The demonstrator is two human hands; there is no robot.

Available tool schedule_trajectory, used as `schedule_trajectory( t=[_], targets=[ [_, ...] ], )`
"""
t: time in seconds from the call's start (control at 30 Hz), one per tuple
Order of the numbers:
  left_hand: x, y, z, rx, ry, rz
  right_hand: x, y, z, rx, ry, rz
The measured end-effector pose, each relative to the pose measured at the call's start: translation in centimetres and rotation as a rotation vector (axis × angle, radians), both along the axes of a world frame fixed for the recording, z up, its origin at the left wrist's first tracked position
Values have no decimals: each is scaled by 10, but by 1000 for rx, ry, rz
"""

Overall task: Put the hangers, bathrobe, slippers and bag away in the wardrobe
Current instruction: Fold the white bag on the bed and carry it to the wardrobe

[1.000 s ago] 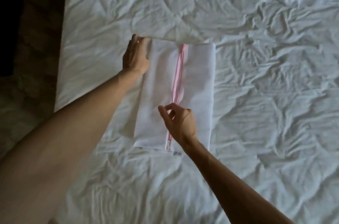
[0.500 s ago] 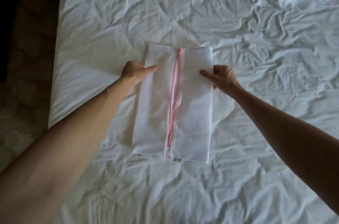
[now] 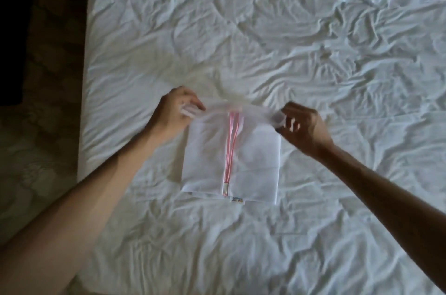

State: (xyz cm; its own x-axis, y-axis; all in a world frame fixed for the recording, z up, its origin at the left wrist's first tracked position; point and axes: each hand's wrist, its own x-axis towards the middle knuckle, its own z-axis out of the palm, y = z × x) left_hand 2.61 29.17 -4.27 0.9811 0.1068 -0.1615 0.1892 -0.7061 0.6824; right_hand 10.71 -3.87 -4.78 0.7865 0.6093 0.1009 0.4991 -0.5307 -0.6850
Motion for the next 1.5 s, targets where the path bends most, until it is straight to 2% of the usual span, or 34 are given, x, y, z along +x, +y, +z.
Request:
schedule_trajectory(
  t=[0.07, 0.2, 0.4, 0.47, 0.57, 0.63, 0.73, 0.9, 1.03, 1.17, 1.3, 1.43, 1.5],
  targets=[
    [-38, -3, -7, 75, 7, -78, -40, -12, -6, -43, 22, 93],
    [-104, -19, -31, 101, 41, -167, -104, -33, -28, -120, 38, 231],
    [-154, -38, -55, 151, 149, -279, -136, -48, -46, -366, 147, 286],
    [-152, -40, -45, 68, 207, -157, -138, -42, -35, -403, 147, 237],
    [-133, -46, -26, -118, 295, 329, -154, -2, -10, -309, 149, 33],
    [-113, -51, -24, -68, 333, 538, -167, 42, 1, -326, 254, -83],
    [-87, -53, -33, 4, 351, 562, -182, 110, 2, -529, 414, -95],
    [-64, -44, -41, 42, 485, 523, -203, 173, -26, -699, 346, 79],
    [-61, -45, -43, 62, 556, 461, -191, 175, -43, -631, 266, 118],
    [-56, -53, -22, 105, 587, 401, -183, 177, -30, -581, 219, 122],
    [-49, -79, 19, 261, 444, 359, -179, 145, -4, -399, 407, -63],
    [-30, -148, 42, 301, 335, 222, -194, 71, 14, 157, 822, -451],
    [-20, -192, 34, 263, 319, 151, -204, 37, 9, 221, 942, -589]
  ],
)
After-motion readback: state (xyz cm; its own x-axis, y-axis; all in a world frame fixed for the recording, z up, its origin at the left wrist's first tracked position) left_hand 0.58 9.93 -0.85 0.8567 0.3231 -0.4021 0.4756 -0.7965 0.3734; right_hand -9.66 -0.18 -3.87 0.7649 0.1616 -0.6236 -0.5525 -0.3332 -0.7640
